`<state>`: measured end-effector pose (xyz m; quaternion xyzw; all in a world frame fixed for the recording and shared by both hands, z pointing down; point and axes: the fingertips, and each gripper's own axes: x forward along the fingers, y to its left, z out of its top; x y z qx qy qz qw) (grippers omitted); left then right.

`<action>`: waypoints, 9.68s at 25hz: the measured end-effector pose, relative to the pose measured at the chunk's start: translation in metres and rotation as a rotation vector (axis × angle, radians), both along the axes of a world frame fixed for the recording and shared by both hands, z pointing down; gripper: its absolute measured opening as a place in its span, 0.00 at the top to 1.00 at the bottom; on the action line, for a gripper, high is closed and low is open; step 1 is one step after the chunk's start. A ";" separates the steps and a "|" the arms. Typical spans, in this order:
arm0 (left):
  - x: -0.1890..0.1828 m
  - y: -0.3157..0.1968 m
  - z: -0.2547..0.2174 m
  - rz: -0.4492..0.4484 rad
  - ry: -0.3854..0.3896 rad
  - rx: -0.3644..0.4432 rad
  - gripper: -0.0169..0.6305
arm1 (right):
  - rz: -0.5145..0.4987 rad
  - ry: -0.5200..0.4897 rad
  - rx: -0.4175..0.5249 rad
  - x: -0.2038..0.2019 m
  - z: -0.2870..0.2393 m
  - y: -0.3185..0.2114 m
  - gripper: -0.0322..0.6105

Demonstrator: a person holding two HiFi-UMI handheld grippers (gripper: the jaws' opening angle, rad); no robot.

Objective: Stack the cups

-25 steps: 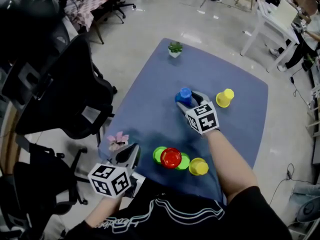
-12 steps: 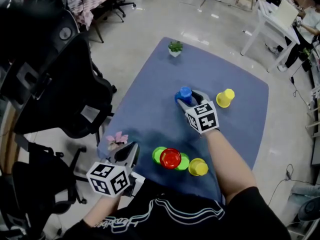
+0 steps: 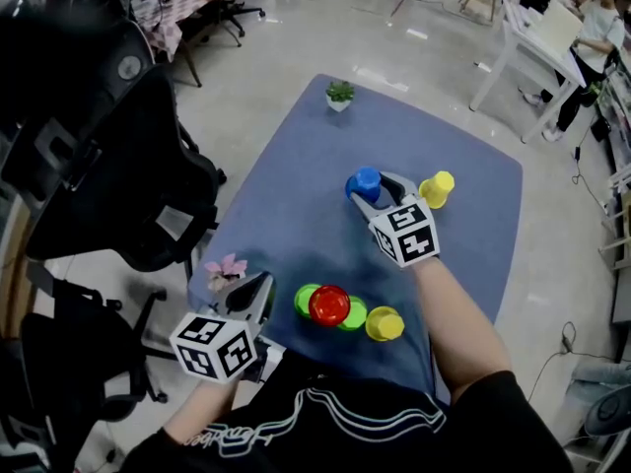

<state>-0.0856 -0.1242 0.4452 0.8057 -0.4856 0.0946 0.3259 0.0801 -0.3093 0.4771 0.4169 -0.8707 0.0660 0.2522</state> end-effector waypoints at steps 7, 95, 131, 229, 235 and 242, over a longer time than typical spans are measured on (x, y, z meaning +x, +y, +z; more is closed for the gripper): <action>0.009 0.004 -0.003 0.020 0.011 0.008 0.93 | 0.001 -0.007 0.042 0.011 -0.033 0.019 0.54; 0.014 0.085 -0.032 0.368 0.085 0.048 0.93 | 0.237 -0.108 0.000 0.009 -0.063 0.281 0.48; 0.047 -0.019 -0.032 0.150 -0.002 0.014 0.93 | 0.332 -0.035 0.025 0.163 -0.068 0.084 0.48; 0.010 0.061 -0.054 0.221 0.042 0.054 0.93 | 0.160 -0.106 0.142 0.029 -0.158 0.212 0.54; 0.003 0.073 -0.054 0.227 0.044 0.053 0.93 | 0.126 -0.115 0.128 0.007 -0.157 0.231 0.54; -0.008 0.084 -0.052 0.234 0.048 0.053 0.93 | 0.093 -0.108 0.100 -0.019 -0.145 0.250 0.54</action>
